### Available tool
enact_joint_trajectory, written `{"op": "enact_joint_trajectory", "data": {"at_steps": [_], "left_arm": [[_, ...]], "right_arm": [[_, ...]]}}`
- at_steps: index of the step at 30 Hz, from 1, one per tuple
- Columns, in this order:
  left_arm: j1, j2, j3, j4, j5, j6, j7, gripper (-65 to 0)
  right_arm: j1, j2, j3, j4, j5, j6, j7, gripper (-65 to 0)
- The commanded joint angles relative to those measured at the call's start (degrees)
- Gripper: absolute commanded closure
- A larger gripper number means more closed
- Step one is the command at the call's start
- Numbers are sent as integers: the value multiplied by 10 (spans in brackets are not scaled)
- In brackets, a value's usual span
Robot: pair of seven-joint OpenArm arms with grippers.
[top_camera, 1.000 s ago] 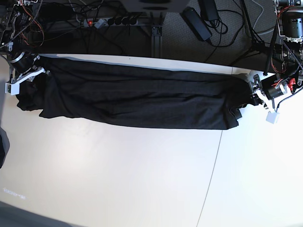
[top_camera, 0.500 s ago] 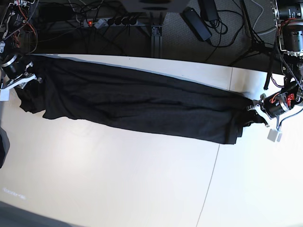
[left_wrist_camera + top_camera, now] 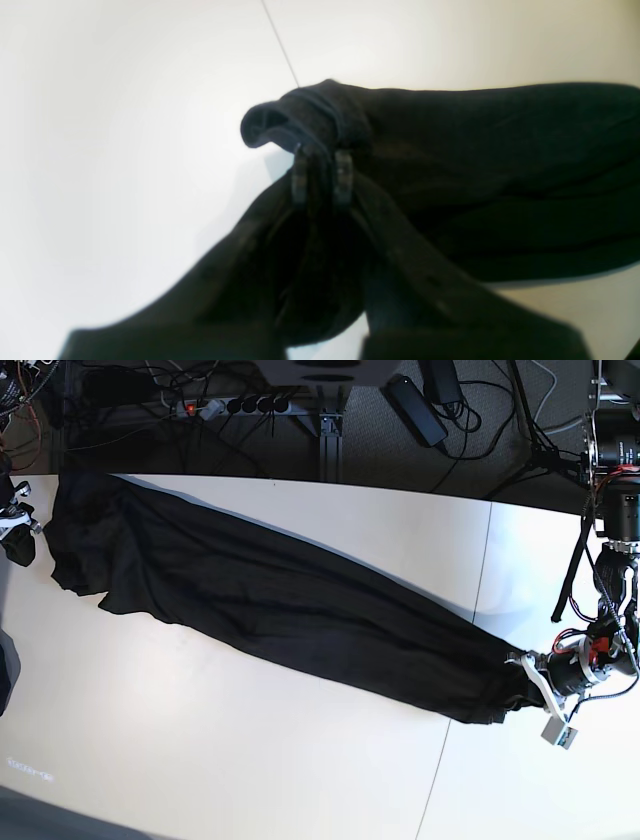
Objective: Fold the T-shirt properly
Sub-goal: 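Release the left gripper from the strip end and lift it away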
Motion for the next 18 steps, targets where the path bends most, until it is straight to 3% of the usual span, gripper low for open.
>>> {"op": "enact_joint_trajectory", "data": {"at_steps": [1,11,18], "left_arm": [[-24,-15,-5,5,-3,-7,-14,0],[-91,-35,-1,-62,-20,-7,-17,0],[-56,-35,65,110,-56,-7,8,0]], "right_arm": [[1,16,5,10,10,31,9,0],[2,23,5,10,25,31,5,0],[2,24,5,10,25,31,5,0]]}}
